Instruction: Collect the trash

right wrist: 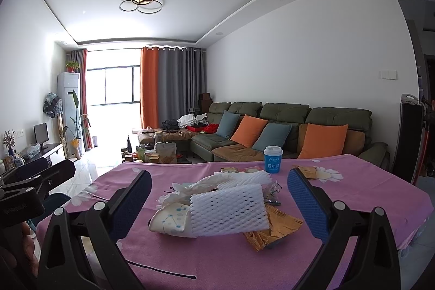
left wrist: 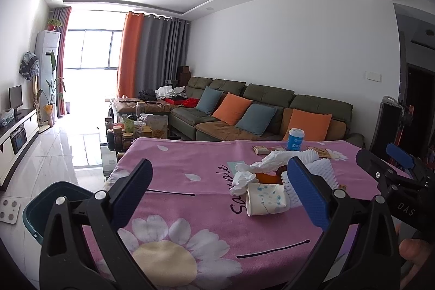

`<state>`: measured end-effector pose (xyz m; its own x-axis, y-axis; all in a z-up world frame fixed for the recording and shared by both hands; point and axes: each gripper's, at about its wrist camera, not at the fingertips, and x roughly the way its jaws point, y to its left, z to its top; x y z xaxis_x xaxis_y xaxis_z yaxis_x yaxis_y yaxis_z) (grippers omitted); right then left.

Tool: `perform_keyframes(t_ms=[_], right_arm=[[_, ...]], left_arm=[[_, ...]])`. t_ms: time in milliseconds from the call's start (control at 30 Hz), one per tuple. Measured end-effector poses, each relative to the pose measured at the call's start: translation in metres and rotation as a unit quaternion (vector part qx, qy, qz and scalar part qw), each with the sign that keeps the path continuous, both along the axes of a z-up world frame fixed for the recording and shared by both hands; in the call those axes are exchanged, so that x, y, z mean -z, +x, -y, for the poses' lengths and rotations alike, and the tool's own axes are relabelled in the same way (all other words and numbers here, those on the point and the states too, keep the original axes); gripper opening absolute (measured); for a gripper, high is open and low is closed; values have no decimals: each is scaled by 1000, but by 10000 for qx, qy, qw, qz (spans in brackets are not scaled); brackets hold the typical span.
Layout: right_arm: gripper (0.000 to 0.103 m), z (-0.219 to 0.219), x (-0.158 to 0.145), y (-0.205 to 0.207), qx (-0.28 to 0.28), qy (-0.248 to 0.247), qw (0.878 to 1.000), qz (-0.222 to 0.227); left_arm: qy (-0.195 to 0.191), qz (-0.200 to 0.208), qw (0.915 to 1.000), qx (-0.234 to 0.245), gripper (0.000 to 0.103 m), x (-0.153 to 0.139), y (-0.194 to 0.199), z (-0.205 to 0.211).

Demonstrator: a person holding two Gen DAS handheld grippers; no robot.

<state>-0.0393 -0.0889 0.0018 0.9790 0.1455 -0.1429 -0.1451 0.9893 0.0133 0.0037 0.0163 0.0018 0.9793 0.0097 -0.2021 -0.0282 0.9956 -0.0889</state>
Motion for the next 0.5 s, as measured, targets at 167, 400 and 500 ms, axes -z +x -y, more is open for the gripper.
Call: perform_keyframes(t_ms=[167,400,500], right_arm=[[96,0,0,0,9,3,10000,-11],[96,1,0,0,14,2,10000,-15],[96,1,0,0,21,-1,10000,-13]], left_arm=[[51,108,9999,-60,97,-2,-2,2],[74,117,9999,-52,98,-2,-4,2],[86,129,9999,-69,97,-2,-5,2]])
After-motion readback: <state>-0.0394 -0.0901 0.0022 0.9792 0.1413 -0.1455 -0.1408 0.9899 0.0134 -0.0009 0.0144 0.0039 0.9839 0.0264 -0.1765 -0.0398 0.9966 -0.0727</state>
